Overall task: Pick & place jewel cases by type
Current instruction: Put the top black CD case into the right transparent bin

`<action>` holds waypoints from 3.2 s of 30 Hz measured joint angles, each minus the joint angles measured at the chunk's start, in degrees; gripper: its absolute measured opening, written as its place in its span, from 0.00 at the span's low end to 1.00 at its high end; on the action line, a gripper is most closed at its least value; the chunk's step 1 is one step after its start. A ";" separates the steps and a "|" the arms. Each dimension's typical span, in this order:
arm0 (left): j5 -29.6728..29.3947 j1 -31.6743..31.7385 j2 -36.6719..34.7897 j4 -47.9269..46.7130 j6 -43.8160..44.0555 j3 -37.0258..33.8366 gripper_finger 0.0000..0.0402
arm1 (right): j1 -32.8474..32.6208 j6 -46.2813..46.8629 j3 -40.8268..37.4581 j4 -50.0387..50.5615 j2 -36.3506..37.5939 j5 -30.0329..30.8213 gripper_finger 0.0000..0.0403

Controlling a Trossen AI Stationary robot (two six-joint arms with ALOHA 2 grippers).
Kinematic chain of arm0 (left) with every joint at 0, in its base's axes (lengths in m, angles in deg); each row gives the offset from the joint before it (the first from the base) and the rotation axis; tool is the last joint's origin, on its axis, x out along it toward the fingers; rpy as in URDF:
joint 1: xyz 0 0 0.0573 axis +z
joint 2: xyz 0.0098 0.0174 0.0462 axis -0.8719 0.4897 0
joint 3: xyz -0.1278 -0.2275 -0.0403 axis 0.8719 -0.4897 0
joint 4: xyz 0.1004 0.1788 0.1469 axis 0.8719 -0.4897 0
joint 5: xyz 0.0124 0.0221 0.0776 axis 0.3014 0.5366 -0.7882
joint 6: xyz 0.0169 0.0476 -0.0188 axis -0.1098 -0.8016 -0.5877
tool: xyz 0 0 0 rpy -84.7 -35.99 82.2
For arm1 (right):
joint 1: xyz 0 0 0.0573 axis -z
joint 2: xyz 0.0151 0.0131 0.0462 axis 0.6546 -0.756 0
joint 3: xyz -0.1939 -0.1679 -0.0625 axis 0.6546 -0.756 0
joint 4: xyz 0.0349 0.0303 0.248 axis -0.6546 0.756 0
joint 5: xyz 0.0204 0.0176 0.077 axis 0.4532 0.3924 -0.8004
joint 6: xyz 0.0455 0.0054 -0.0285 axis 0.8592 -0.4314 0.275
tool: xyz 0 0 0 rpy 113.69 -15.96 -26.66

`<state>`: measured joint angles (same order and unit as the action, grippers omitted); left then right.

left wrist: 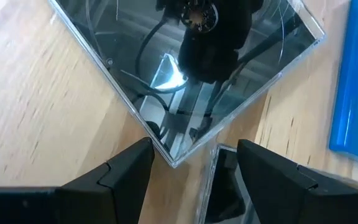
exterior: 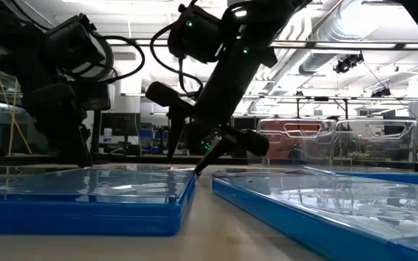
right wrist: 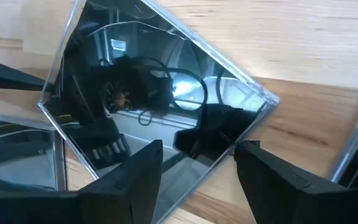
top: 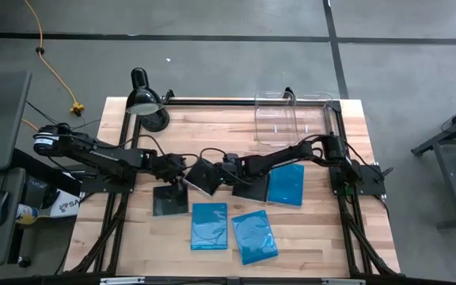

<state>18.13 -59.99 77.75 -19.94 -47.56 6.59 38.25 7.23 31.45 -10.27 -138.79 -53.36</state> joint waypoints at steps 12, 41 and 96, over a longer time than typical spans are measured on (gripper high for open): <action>0.22 0.09 0.09 2.46 7.11 -0.09 0.59 | 0.01 -0.27 0.02 0.01 0.00 0.58 0.49; 2.24 0.15 5.88 5.09 25.33 0.53 0.59 | 0.16 -0.29 0.13 0.91 0.00 0.61 0.50; 18.53 8.96 11.19 10.51 18.99 0.09 0.59 | 3.86 -14.66 -0.24 -5.63 4.47 -0.30 0.50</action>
<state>36.66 -51.03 88.94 -9.43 -28.57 6.67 42.12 -7.43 31.21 -15.90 -134.32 -53.66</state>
